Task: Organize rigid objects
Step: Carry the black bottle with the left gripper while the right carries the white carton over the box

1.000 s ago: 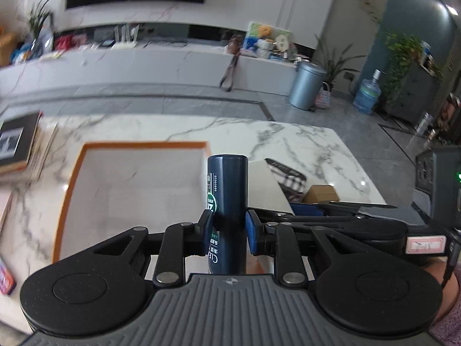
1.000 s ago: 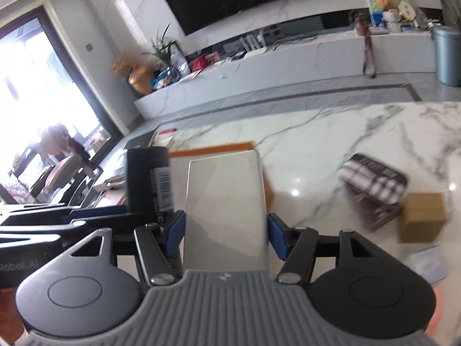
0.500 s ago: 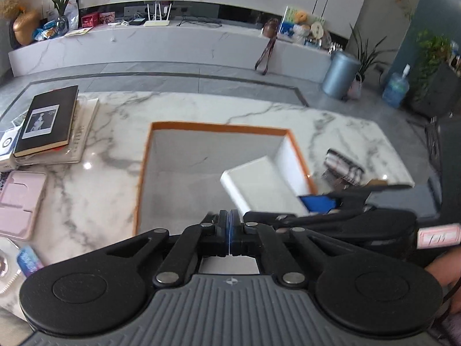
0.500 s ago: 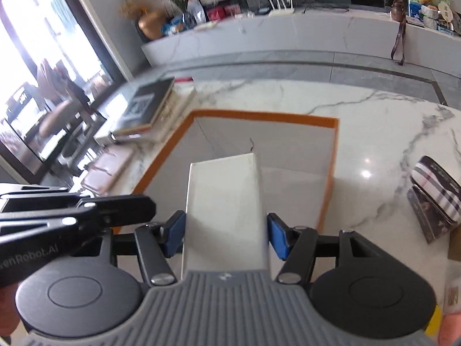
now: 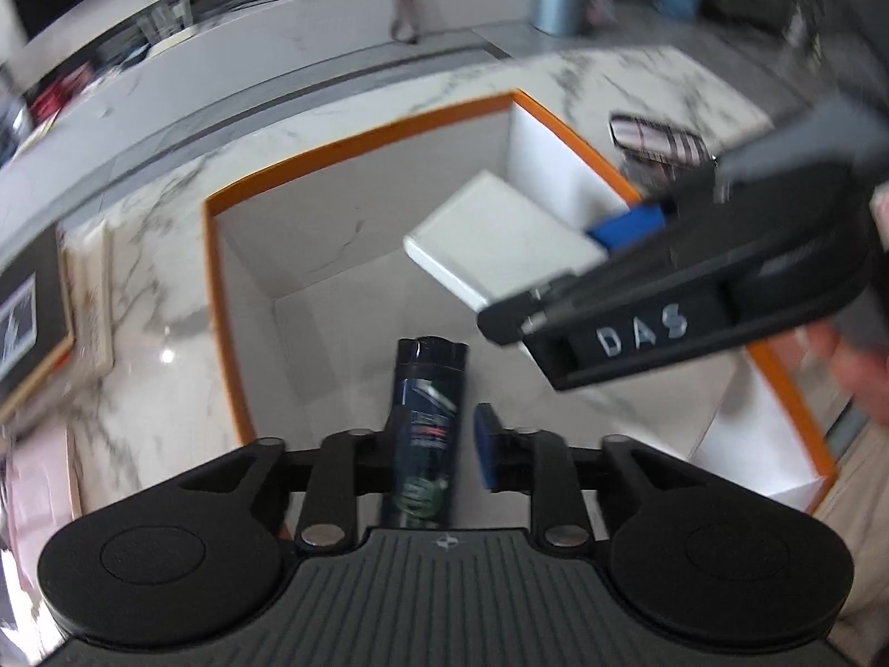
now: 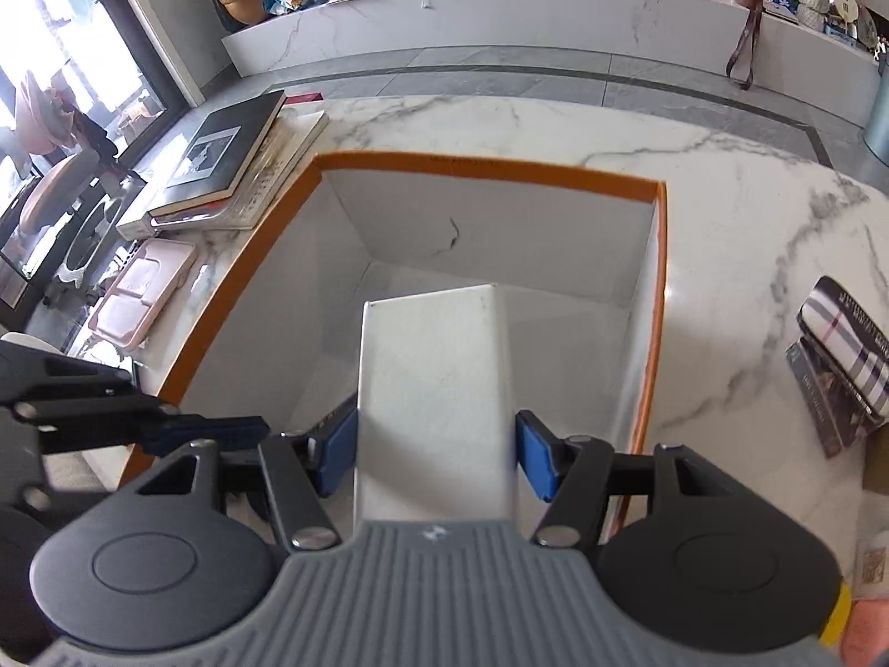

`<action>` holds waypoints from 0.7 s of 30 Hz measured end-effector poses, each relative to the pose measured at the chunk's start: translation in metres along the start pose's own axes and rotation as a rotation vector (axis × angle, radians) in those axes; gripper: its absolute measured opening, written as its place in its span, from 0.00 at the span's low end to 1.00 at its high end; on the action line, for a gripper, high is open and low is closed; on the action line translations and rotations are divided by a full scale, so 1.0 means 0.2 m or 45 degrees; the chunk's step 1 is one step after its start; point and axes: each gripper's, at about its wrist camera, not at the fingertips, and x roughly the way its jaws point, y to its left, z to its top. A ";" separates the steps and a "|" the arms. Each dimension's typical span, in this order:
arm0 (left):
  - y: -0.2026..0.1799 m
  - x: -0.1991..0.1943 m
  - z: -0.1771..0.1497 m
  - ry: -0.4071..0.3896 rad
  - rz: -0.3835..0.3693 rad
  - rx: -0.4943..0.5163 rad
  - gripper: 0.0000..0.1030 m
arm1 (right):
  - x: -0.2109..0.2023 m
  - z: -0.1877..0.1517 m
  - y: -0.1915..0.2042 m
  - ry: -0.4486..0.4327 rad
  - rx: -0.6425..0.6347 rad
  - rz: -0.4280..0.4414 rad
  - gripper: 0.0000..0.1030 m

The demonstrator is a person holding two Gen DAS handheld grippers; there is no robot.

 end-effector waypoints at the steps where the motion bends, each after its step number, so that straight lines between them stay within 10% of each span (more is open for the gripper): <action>1: -0.01 0.03 0.01 0.018 -0.005 0.028 0.34 | -0.01 0.01 0.00 -0.009 -0.010 -0.012 0.60; 21: -0.11 0.36 0.00 0.240 0.285 0.256 0.36 | 0.07 0.15 -0.09 -0.043 -0.010 -0.070 0.60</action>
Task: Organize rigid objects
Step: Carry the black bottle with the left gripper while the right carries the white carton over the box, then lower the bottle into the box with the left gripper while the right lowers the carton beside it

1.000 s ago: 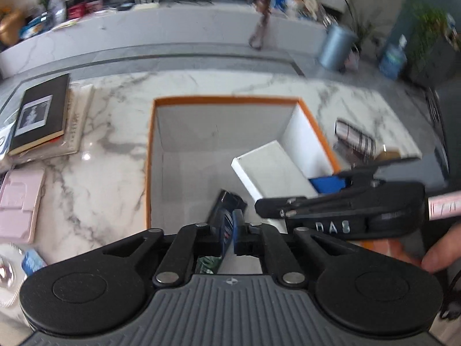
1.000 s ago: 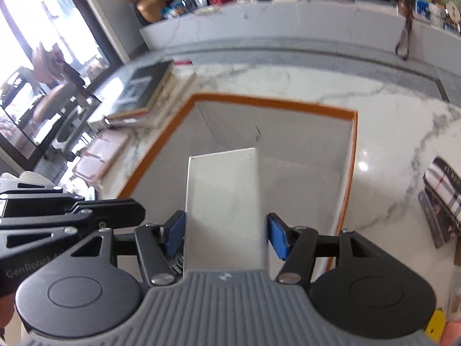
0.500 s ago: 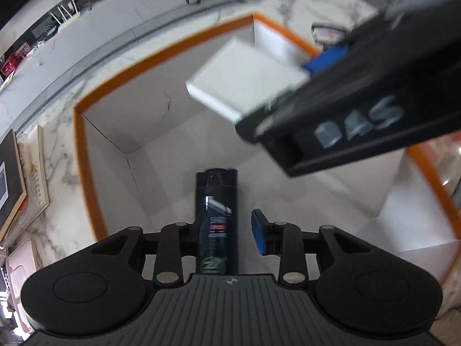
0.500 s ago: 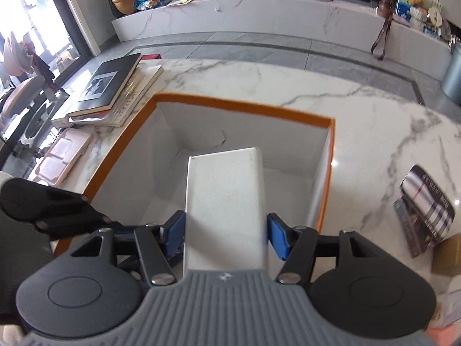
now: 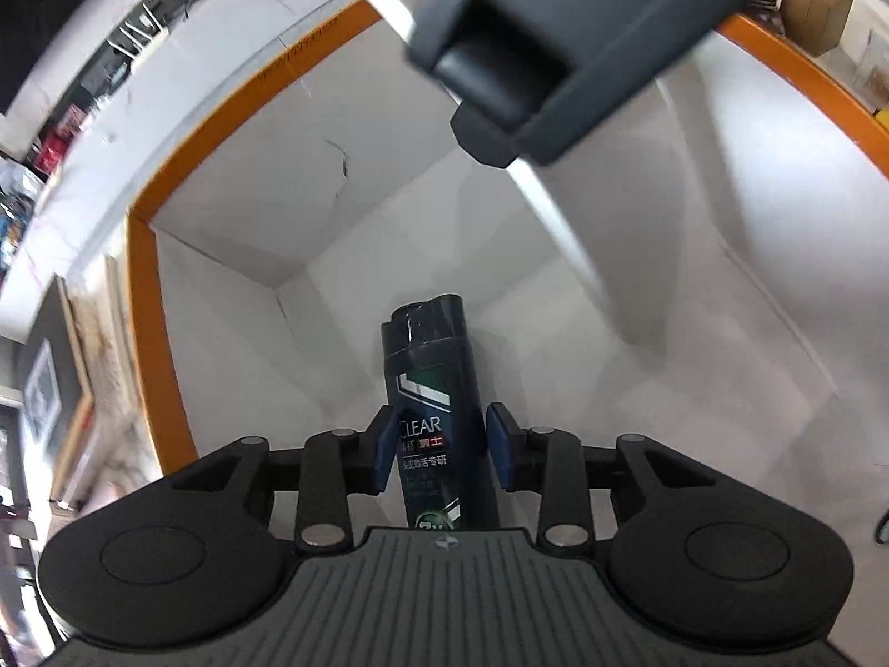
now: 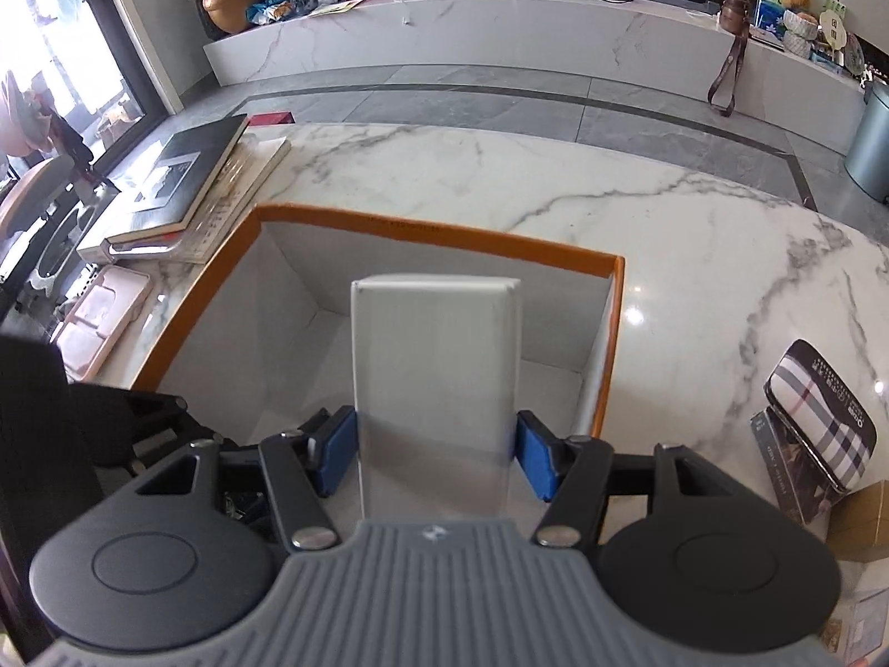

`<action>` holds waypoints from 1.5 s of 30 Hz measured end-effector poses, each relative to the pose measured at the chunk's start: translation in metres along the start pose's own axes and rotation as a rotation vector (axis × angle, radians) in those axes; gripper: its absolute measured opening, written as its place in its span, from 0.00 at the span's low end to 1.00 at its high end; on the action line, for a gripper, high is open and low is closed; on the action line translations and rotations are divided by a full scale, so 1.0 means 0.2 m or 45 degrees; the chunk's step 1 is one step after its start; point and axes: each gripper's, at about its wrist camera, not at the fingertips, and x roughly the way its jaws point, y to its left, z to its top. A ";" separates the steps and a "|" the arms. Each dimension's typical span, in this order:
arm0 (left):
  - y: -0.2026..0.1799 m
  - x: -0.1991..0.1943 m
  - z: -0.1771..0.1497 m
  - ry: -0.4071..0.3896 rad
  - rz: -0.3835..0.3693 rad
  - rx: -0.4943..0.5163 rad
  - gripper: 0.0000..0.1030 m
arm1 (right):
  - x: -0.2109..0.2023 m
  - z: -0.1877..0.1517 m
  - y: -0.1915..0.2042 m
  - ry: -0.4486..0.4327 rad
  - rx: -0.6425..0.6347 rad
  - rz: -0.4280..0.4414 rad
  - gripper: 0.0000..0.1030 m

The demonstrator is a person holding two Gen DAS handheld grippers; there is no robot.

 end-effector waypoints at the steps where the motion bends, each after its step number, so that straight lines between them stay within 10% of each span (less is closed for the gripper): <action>1: 0.00 0.00 0.01 0.003 0.034 0.003 0.34 | 0.00 0.00 0.00 -0.004 -0.003 -0.005 0.60; 5: -0.01 0.03 0.04 -0.017 0.170 0.068 0.27 | -0.02 0.02 -0.04 -0.029 0.042 0.000 0.60; 7: 0.00 0.03 0.06 -0.046 0.264 0.084 0.06 | -0.02 0.04 -0.07 -0.028 0.087 0.027 0.60; 11: 0.07 0.05 0.08 -0.057 0.431 0.024 0.07 | -0.03 0.07 -0.09 -0.050 0.127 0.019 0.60; 24: 0.42 -0.44 -0.11 -0.367 0.051 -0.522 0.27 | 0.01 0.04 0.03 0.065 0.108 0.140 0.60; 31: 0.53 -0.39 -0.19 -0.301 -0.125 -0.741 0.38 | 0.14 0.07 0.13 0.163 0.142 0.167 0.60; 37: 0.54 -0.26 -0.29 -0.214 -0.211 -0.853 0.08 | 0.34 0.12 0.10 0.280 0.363 0.179 0.60; 45: 0.53 -0.26 -0.30 -0.227 -0.216 -0.881 0.06 | 0.49 0.13 0.10 0.296 0.414 0.116 0.60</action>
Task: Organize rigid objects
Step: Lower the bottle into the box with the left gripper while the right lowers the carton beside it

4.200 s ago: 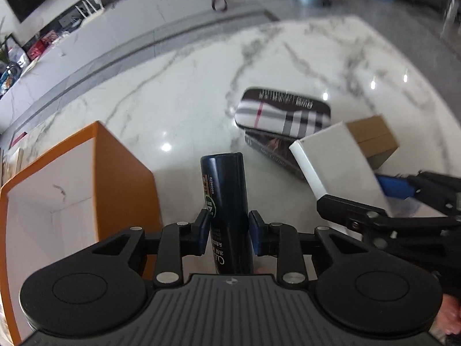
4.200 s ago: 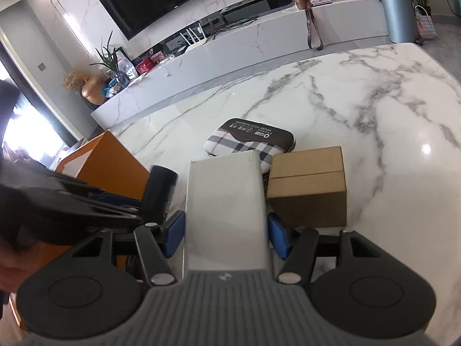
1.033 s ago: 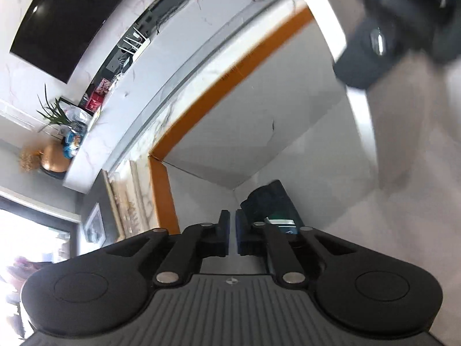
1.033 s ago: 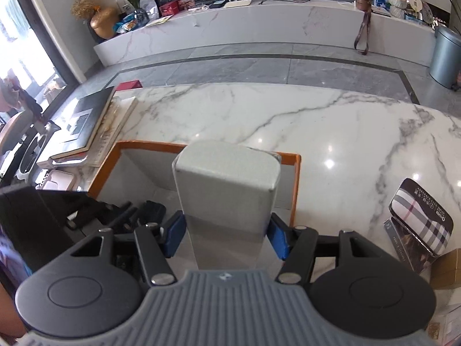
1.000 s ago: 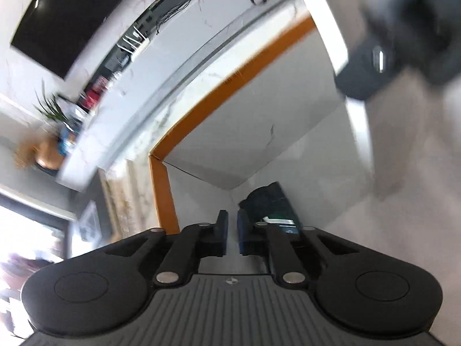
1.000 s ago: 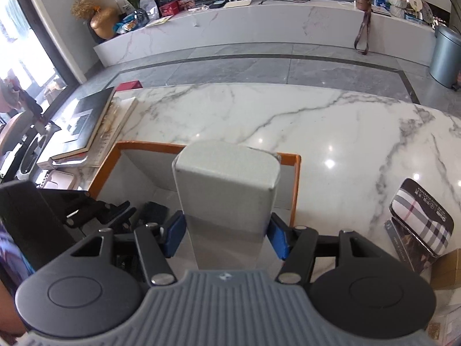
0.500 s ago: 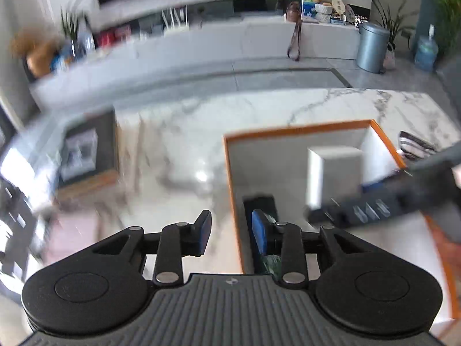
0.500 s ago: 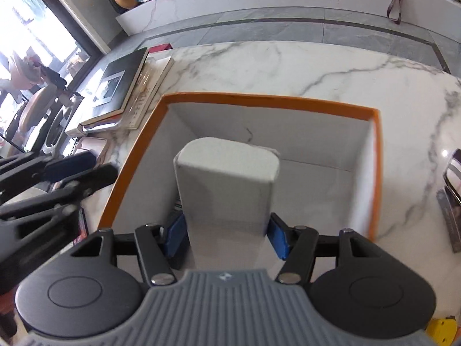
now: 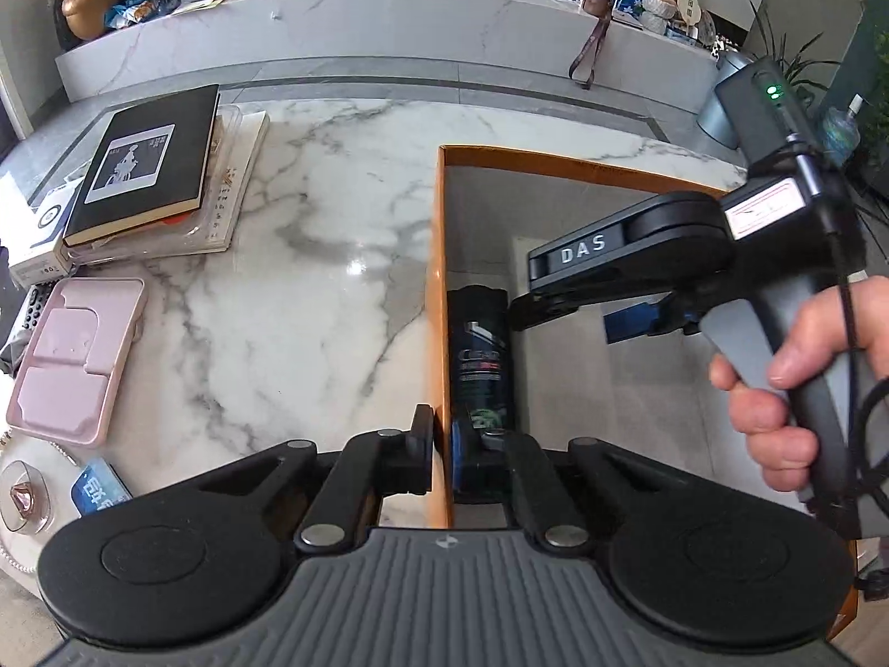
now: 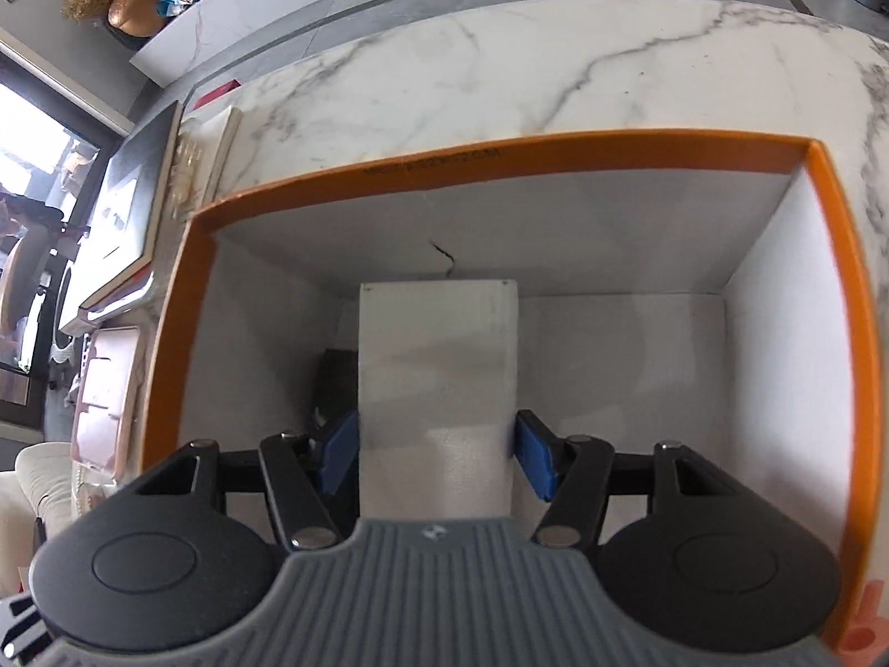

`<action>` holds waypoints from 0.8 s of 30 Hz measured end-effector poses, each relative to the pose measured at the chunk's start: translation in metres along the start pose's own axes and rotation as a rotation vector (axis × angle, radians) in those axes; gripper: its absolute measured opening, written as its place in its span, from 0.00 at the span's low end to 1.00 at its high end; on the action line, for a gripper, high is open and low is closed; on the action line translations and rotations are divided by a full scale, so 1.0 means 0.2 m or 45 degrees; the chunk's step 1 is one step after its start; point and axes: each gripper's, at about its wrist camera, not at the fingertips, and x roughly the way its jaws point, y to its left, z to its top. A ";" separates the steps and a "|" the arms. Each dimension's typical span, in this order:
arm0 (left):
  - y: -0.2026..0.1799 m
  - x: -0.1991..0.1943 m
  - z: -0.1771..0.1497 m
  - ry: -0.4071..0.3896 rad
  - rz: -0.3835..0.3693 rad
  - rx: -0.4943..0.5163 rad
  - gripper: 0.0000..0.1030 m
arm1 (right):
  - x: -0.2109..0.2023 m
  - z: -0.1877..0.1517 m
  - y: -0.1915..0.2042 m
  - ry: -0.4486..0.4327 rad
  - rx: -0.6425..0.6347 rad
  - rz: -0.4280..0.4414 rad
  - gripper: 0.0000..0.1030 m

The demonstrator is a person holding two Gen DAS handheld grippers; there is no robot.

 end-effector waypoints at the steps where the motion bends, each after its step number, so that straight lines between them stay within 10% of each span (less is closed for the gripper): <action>1: 0.00 0.00 0.00 -0.002 -0.002 -0.002 0.06 | 0.01 0.00 0.00 0.005 0.004 0.014 0.61; 11: 0.08 0.00 -0.01 -0.014 -0.077 -0.137 0.08 | -0.10 -0.16 0.05 0.040 -0.245 0.070 0.78; 24: 0.10 -0.01 -0.01 0.003 -0.115 -0.189 0.09 | 0.07 -0.43 0.25 0.186 -0.673 -0.153 0.91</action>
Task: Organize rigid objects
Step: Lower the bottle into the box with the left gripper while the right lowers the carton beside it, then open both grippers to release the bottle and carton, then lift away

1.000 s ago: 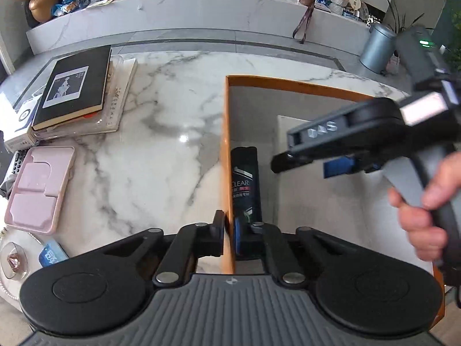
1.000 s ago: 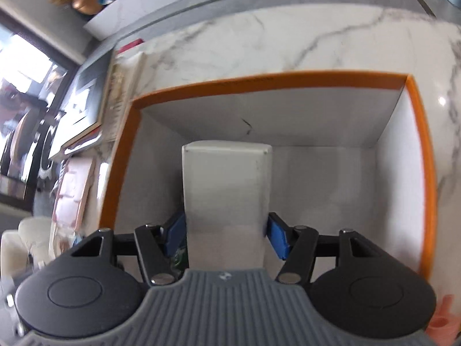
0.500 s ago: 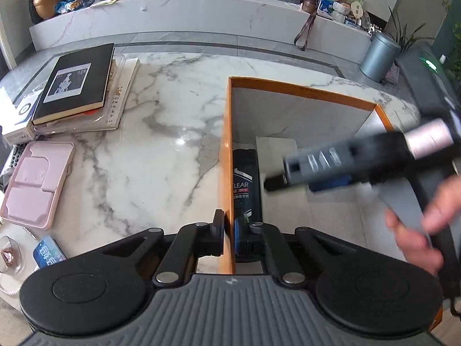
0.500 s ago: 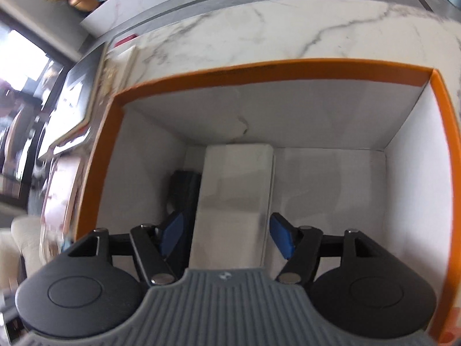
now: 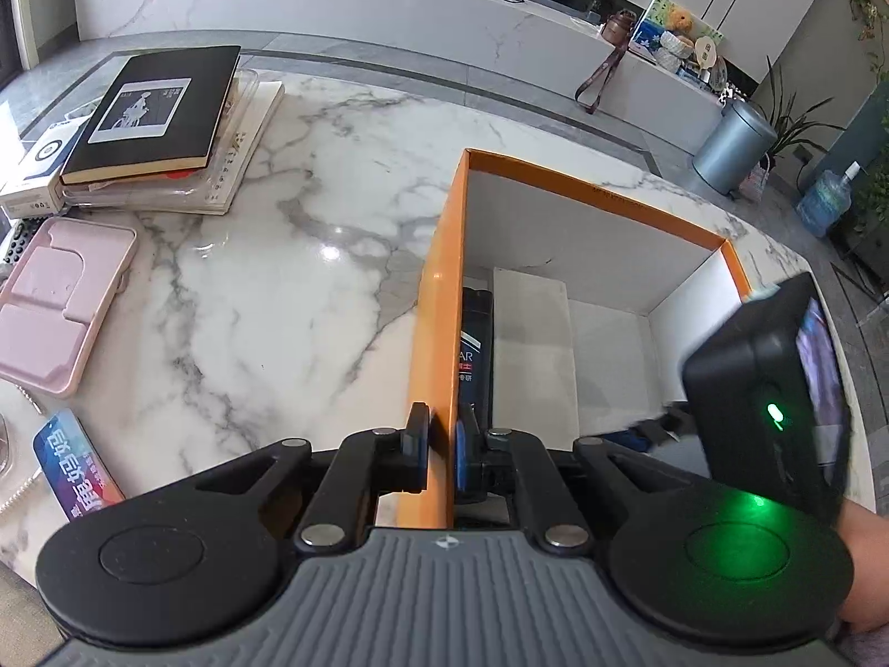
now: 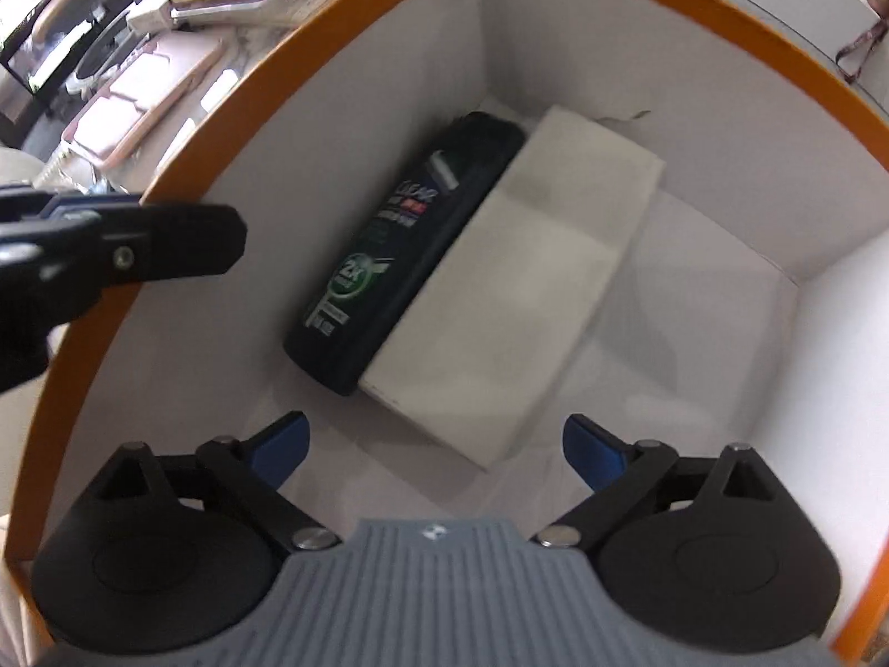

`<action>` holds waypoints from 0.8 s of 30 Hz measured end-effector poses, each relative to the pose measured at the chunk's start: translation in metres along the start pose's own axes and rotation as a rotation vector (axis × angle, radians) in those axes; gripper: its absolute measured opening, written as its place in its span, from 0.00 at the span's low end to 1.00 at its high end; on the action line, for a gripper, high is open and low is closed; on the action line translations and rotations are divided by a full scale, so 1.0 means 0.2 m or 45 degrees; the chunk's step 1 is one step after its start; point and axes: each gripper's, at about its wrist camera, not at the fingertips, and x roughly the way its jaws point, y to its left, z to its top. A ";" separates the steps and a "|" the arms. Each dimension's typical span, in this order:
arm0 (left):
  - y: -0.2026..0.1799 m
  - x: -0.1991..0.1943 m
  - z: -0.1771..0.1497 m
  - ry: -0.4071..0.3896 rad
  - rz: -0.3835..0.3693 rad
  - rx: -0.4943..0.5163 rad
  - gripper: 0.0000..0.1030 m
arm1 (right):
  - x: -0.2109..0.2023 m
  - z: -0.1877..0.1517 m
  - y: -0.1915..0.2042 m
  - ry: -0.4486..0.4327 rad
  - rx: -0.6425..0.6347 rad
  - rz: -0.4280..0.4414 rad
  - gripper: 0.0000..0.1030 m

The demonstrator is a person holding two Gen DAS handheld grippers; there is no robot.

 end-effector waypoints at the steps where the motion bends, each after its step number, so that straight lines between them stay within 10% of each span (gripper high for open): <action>1: 0.00 0.00 0.00 -0.001 -0.001 0.002 0.09 | 0.01 0.01 -0.01 -0.008 0.012 0.000 0.85; 24: -0.03 -0.02 -0.01 -0.008 0.011 0.026 0.09 | -0.13 -0.09 -0.06 -0.052 -0.081 0.016 0.72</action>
